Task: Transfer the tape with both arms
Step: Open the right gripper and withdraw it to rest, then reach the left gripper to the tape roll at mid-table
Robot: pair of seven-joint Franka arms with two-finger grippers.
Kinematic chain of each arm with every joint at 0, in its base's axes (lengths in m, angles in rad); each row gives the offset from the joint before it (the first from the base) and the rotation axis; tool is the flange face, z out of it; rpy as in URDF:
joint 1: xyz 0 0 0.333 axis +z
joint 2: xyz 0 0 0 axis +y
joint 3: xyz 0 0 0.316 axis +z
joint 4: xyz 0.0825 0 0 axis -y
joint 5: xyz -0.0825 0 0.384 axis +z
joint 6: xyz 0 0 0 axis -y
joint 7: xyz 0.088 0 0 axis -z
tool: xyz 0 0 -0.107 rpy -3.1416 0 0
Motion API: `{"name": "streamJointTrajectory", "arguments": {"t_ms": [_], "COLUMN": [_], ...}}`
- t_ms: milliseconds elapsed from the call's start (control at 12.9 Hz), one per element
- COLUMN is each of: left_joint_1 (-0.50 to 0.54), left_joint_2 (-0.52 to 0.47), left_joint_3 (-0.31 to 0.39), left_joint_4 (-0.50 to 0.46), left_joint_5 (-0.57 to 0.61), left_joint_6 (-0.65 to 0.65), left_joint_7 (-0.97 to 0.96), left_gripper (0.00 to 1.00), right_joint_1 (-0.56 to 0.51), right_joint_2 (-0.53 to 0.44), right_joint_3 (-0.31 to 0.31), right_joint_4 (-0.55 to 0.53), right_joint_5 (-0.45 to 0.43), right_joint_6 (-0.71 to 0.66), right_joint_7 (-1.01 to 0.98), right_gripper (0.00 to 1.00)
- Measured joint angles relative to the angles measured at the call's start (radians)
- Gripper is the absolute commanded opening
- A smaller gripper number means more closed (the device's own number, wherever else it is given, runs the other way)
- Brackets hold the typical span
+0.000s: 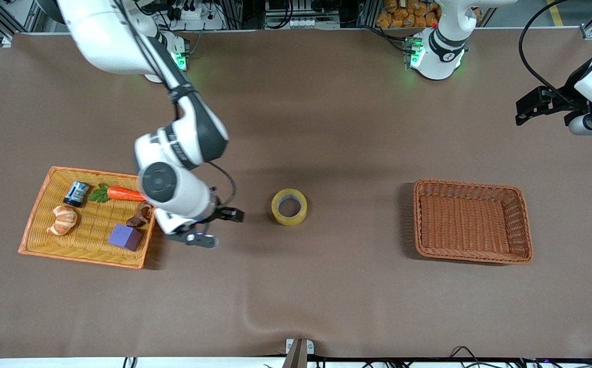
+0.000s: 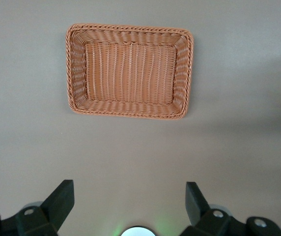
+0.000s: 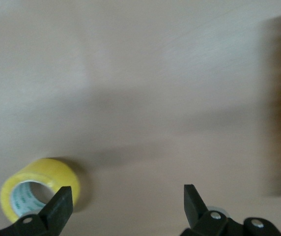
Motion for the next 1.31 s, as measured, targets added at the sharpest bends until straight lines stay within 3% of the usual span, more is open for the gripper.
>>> {"name": "streamJointTrajectory", "arguments": {"t_ms": [618,927,1313], "left_joint_1": [-0.002,-0.002,-0.002], "left_joint_2": [0.007,0.007,0.007], "left_joint_3": [-0.003,-0.003,-0.003], "left_joint_4": [0.001,0.003,0.005], "left_joint_5": [0.000,0.000,0.000], "left_joint_6": [0.000,0.000,0.000], "left_joint_7": [0.000,0.000,0.000], "left_gripper": [1.00,1.00,1.00], "right_joint_1": [-0.351,-0.433,-0.456], "right_joint_2": [-0.172,-0.297,-0.449], "right_joint_3": [-0.002,-0.003,-0.023], "right_joint_4": [-0.019,-0.023,-0.082], "right_joint_5": [0.005,0.004,-0.054], "right_joint_6": [-0.244,-0.372,-0.393], "right_joint_7": [-0.351,-0.485,-0.572], "right_gripper": [1.00,1.00,1.00]}}
